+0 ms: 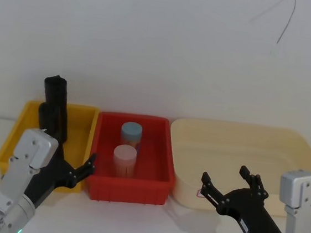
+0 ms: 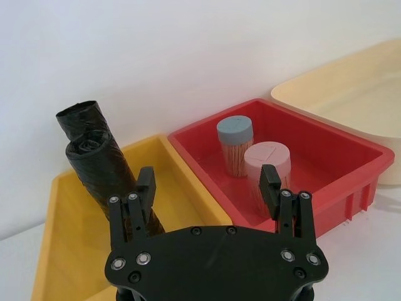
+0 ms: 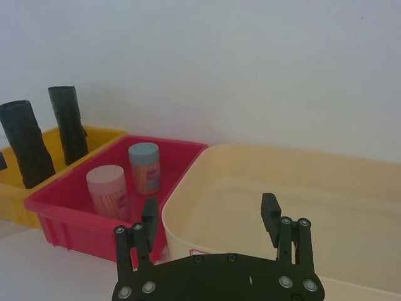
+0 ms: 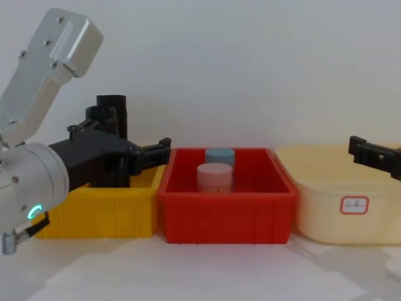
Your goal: Pick up the garbage bag with the one hand and transfer it to the other hand.
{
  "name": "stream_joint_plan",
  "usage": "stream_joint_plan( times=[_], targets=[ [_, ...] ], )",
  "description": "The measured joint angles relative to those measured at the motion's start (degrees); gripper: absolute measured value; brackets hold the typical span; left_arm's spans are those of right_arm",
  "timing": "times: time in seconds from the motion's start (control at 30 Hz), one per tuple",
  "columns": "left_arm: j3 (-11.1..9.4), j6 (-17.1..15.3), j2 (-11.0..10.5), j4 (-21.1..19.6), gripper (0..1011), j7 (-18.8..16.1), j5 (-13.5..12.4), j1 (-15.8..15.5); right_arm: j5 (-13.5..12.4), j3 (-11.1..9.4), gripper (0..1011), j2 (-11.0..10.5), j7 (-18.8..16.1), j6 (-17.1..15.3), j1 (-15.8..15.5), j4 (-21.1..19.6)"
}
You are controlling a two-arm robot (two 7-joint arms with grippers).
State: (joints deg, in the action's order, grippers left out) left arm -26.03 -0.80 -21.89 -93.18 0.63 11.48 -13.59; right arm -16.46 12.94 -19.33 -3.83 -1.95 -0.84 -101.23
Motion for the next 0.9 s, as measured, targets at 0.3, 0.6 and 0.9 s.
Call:
stream_joint_plan(
  times=[0.3, 0.6, 0.9],
  targets=[
    [0.0, 0.0, 0.0, 0.0, 1002, 0.0, 0.0, 0.0, 0.0, 0.0, 1000, 0.0, 0.0, 0.0, 0.0, 0.0],
    [0.0, 0.0, 0.0, 0.0, 1002, 0.0, 0.0, 0.0, 0.0, 0.0, 1000, 0.0, 0.0, 0.0, 0.0, 0.0],
    [0.0, 0.0, 0.0, 0.0, 1001, 0.0, 0.0, 0.0, 0.0, 0.0, 1000, 0.0, 0.0, 0.0, 0.0, 0.0]
  ],
)
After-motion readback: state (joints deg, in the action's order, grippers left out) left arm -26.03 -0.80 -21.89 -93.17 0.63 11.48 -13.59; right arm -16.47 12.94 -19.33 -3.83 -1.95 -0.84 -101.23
